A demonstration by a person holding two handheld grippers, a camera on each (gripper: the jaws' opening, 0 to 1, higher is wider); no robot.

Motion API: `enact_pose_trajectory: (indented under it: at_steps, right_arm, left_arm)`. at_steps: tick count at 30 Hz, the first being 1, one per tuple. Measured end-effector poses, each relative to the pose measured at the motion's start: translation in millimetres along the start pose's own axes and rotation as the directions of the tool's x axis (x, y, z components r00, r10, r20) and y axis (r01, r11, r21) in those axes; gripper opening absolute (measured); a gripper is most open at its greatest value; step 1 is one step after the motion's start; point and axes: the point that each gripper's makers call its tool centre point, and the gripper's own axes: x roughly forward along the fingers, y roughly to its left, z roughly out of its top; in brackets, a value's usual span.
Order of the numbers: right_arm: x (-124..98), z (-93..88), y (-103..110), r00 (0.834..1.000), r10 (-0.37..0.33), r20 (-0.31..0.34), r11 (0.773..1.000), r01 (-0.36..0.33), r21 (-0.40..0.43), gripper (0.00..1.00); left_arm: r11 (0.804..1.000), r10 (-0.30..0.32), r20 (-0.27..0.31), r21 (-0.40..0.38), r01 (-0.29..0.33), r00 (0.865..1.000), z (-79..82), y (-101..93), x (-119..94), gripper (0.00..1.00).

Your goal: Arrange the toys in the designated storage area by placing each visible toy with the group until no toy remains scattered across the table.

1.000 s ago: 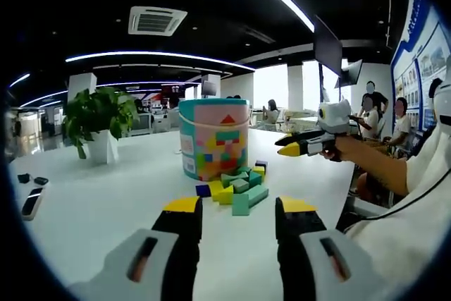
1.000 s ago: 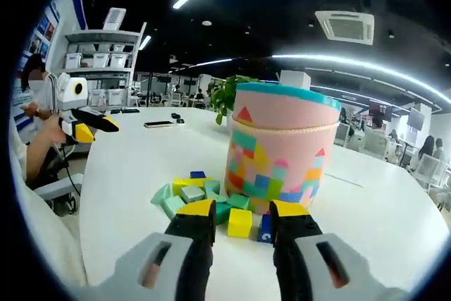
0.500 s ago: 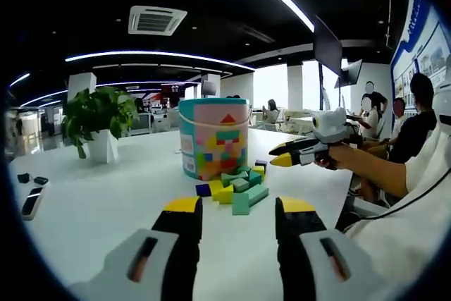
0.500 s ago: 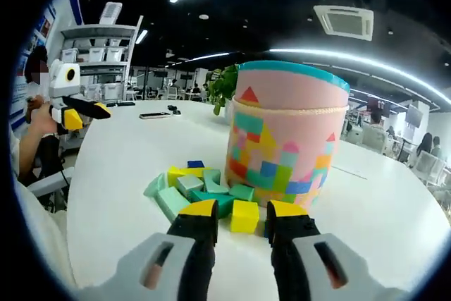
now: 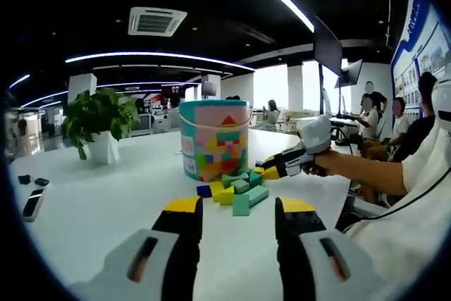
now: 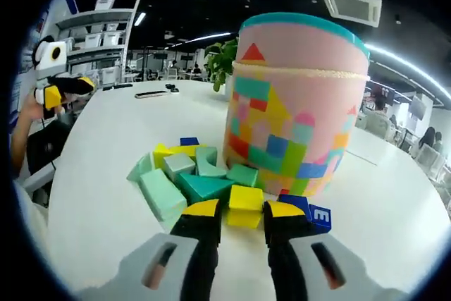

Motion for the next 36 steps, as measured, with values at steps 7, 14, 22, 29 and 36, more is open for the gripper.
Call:
enact_pose_trajectory:
  at_steps: [7, 14, 22, 29, 36]
  right_arm:
    - [2, 1.6, -3, 1.000, 0.009, 0.016, 0.998, -0.010, 0.067, 0.21]
    - [7, -0.8, -6, 1.000, 0.008, 0.008, 0.997, -0.008, 0.075, 0.21]
    - [-1, 2.4, -10, 0.999, -0.034, 0.021, 0.993, 0.031, 0.110, 0.20]
    - [-24, 24.9, -14, 0.993, -0.022, 0.117, 0.987, 0.003, 0.160, 0.20]
    - [-48, 64.4, -24, 0.973, -0.053, 0.223, 0.983, 0.012, 0.181, 0.20]
  left_arm:
    - [1.000, -0.005, 0.002, 0.004, 0.005, 1.000, 1.2, -1.9, 0, 0.42]
    - [1.000, 0.000, -0.001, -0.002, 0.000, 1.000, -1.3, 0.5, 0, 0.42]
    - [1.000, -0.008, -0.005, 0.003, 0.008, 1.000, -1.3, -3.5, 2, 0.42]
    - [1.000, 0.002, 0.000, -0.001, -0.002, 1.000, -0.9, -0.3, 0, 0.42]
    - [1.000, -0.005, -0.005, 0.003, 0.005, 1.000, -1.6, -4.2, 3, 0.42]
